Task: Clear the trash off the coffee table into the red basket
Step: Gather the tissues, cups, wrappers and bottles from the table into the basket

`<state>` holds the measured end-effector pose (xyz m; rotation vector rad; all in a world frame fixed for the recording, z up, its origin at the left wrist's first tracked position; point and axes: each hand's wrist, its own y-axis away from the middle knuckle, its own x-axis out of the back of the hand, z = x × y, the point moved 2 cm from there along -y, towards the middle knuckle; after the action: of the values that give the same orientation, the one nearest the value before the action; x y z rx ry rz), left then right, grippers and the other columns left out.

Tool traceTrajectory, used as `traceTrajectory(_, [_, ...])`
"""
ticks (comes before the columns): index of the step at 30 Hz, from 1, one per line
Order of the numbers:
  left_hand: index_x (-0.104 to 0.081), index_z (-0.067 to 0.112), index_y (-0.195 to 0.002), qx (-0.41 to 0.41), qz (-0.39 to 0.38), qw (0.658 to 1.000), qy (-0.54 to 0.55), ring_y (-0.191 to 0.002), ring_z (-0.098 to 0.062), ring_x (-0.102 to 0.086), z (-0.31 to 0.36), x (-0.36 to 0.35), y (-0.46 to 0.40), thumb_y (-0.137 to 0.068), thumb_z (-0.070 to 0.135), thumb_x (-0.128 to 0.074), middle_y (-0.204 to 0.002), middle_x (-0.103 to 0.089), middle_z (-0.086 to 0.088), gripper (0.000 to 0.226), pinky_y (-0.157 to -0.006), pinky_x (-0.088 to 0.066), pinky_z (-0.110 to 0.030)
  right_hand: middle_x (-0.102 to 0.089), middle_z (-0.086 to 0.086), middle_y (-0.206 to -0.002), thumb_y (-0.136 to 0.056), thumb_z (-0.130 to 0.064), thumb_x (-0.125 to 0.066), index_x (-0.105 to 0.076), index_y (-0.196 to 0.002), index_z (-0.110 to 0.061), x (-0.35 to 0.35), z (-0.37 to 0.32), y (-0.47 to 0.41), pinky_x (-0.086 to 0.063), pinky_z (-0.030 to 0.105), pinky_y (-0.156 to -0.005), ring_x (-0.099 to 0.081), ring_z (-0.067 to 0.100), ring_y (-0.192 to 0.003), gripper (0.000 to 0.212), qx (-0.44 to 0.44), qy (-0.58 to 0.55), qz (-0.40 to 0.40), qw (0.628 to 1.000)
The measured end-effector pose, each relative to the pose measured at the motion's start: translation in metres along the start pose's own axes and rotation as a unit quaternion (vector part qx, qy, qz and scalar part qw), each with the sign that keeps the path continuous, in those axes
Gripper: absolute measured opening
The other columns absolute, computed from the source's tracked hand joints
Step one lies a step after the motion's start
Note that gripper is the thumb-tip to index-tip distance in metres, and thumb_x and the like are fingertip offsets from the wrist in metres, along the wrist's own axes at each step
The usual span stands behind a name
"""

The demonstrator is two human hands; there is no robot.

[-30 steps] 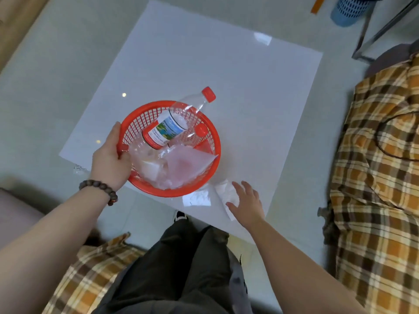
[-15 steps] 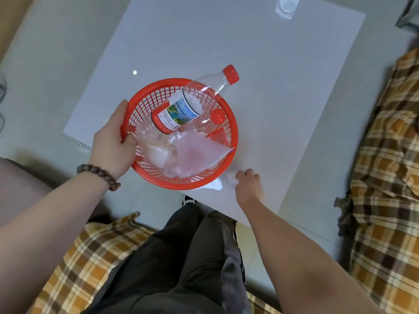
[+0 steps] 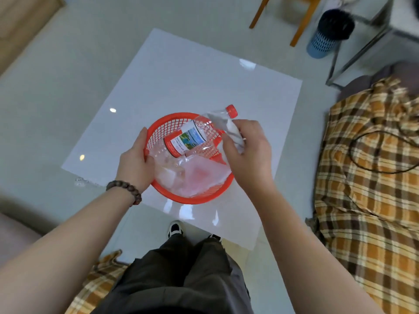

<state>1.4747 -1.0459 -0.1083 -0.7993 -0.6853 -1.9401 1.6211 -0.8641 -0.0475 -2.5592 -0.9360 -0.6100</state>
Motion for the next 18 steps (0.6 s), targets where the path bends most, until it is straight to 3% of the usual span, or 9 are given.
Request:
traceTrajectory(4, [-0.03,0.023,-0.144,-0.026,-0.012,0.999,0.025,-0.105,-0.031,-0.056,0.016,0.007,-0.006,-0.087,0.006,-0.043,-0.123,-0.058,-0.015,0.061,-0.081,-0.035,-0.022,-0.059,0.01,-0.104,-0.082,-0.011,-0.062,-0.064,-0.109,-0.009,-0.023,-0.039,0.006,-0.043,0.03,-0.085,-0.054,0.027,-0.102,0.027,0.073,0.089,-0.128,0.985])
traceTrajectory(9, [-0.03,0.023,-0.144,-0.049,-0.014,0.997,0.049,-0.106,-0.028,-0.056,0.027,0.012,-0.013,-0.089,0.008,-0.044,-0.126,-0.057,-0.013,0.058,-0.081,-0.037,-0.021,-0.05,0.007,-0.125,-0.088,-0.029,-0.06,-0.051,-0.131,-0.019,-0.048,-0.036,0.014,-0.038,0.042,-0.099,-0.041,0.027,-0.118,0.046,0.072,0.251,-0.25,0.932])
traceTrajectory(14, [-0.028,0.026,-0.144,-0.038,-0.031,0.996,0.07,-0.106,-0.024,-0.055,0.029,0.012,-0.019,-0.09,0.008,-0.041,-0.128,-0.055,-0.008,0.058,-0.081,-0.039,-0.022,-0.04,0.005,-0.144,-0.083,-0.048,-0.062,-0.037,-0.142,-0.024,-0.043,-0.035,0.015,-0.03,0.042,-0.11,-0.03,0.025,-0.133,0.068,0.055,0.241,-0.249,0.936])
traceTrajectory(18, [-0.029,0.025,-0.144,-0.052,-0.031,0.995,0.081,-0.105,-0.026,-0.056,0.034,0.013,-0.025,-0.092,0.016,-0.046,-0.125,-0.057,-0.009,0.055,-0.083,-0.038,-0.022,-0.034,0.004,-0.148,-0.078,-0.057,-0.063,-0.038,-0.141,-0.03,-0.02,-0.029,0.012,-0.028,0.037,-0.11,-0.028,0.024,-0.135,0.073,0.034,0.168,-0.139,0.975])
